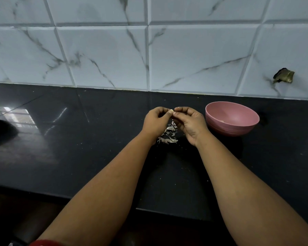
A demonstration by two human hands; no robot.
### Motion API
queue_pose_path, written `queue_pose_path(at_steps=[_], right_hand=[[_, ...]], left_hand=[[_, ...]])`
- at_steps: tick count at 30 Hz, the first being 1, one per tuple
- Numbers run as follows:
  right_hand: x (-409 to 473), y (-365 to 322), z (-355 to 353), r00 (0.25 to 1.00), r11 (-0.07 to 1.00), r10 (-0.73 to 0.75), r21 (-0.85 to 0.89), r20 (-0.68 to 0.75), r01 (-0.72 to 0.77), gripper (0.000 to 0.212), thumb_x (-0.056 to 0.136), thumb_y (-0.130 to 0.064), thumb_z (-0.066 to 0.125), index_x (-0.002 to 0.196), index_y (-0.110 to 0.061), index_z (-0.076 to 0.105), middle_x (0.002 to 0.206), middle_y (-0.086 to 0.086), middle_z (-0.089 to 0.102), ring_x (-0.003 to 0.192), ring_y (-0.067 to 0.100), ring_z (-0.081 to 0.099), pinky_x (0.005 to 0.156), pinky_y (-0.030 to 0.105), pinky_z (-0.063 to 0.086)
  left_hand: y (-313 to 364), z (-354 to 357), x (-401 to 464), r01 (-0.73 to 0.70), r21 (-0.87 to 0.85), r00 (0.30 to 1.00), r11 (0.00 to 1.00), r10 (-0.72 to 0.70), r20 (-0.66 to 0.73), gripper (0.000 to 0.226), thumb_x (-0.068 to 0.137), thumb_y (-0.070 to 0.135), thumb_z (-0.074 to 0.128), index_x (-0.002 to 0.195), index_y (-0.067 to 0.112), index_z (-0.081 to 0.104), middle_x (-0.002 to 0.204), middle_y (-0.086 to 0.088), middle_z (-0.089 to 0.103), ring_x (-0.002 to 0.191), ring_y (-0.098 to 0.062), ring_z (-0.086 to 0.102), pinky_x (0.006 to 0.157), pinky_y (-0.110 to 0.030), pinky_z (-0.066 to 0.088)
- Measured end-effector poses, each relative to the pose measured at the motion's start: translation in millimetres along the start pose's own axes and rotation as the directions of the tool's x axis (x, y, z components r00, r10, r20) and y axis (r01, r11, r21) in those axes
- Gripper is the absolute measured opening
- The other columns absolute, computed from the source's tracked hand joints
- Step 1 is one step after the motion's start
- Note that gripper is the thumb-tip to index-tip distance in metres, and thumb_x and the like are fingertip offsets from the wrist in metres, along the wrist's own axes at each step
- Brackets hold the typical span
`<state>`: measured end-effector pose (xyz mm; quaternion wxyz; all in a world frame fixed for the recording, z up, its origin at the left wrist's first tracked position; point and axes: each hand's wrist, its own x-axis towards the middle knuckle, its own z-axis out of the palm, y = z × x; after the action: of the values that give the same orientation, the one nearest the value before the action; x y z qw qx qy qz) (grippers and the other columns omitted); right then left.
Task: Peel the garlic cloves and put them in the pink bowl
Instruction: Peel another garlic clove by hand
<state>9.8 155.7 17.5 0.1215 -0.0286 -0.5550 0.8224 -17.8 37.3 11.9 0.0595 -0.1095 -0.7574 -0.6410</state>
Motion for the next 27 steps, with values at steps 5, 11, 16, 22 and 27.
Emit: queue_pose_path(at_steps=[5, 11, 16, 22, 27], right_hand=[[1.7, 0.5, -0.5, 1.0, 0.998, -0.004, -0.069, -0.017, 0.003, 0.012, 0.083, 0.005, 0.067, 0.082, -0.007, 0.069, 0.079, 0.006, 0.07, 0.069, 0.01, 0.066, 0.068, 0.019, 0.054], [6.4, 0.3, -6.2, 0.993, 0.946, -0.099, -0.316, -0.067, 0.073, 0.008, 0.082, 0.0, 0.07, 0.08, -0.007, 0.073, 0.071, 0.006, 0.071, 0.06, 0.009, 0.063, 0.061, 0.019, 0.053], [7.2, 0.9, -6.7, 0.983, 0.892, -0.179, -0.429, -0.049, 0.141, 0.016, 0.08, 0.0, 0.071, 0.073, -0.014, 0.072, 0.073, 0.011, 0.071, 0.062, 0.013, 0.064, 0.065, 0.023, 0.057], [9.2, 3.9, -6.1, 0.989, 0.918, -0.134, -0.384, -0.062, 0.101, 0.016, 0.084, 0.001, 0.066, 0.078, -0.012, 0.071, 0.068, 0.004, 0.068, 0.059, 0.006, 0.062, 0.059, 0.018, 0.051], [11.9, 5.3, -6.3, 0.996, 0.977, -0.017, -0.213, -0.088, -0.003, 0.017, 0.087, 0.0, 0.061, 0.077, -0.011, 0.07, 0.071, 0.004, 0.067, 0.067, 0.011, 0.06, 0.063, 0.022, 0.049]], left_hand=[[-4.4, -4.1, 1.9, -0.009, -0.086, 0.999, 0.996, 0.012, 0.037, 0.008, 0.093, 0.018, 0.066, 0.091, 0.015, 0.073, 0.083, 0.001, 0.073, 0.072, -0.003, 0.067, 0.067, -0.019, 0.05], [-4.5, -7.2, 1.8, -0.061, 0.023, 0.995, 0.998, 0.059, 0.081, 0.009, 0.089, 0.012, 0.071, 0.098, 0.008, 0.073, 0.08, 0.002, 0.071, 0.06, 0.007, 0.061, 0.06, -0.009, 0.046], [-6.1, -8.0, 2.8, -0.08, 0.023, 0.993, 0.996, 0.078, 0.083, 0.009, 0.087, 0.01, 0.073, 0.096, 0.011, 0.074, 0.089, -0.006, 0.075, 0.089, -0.018, 0.072, 0.082, -0.027, 0.058], [-6.6, -6.2, 4.2, -0.042, 0.017, 0.996, 0.999, 0.04, 0.074, 0.013, 0.091, 0.012, 0.068, 0.103, 0.008, 0.073, 0.078, 0.005, 0.07, 0.058, 0.007, 0.059, 0.06, -0.011, 0.045], [-6.1, -1.6, 3.4, -0.008, -0.015, 0.996, 1.0, 0.01, 0.092, 0.014, 0.095, 0.01, 0.062, 0.106, 0.007, 0.071, 0.083, -0.002, 0.068, 0.054, 0.004, 0.053, 0.055, -0.011, 0.043]])
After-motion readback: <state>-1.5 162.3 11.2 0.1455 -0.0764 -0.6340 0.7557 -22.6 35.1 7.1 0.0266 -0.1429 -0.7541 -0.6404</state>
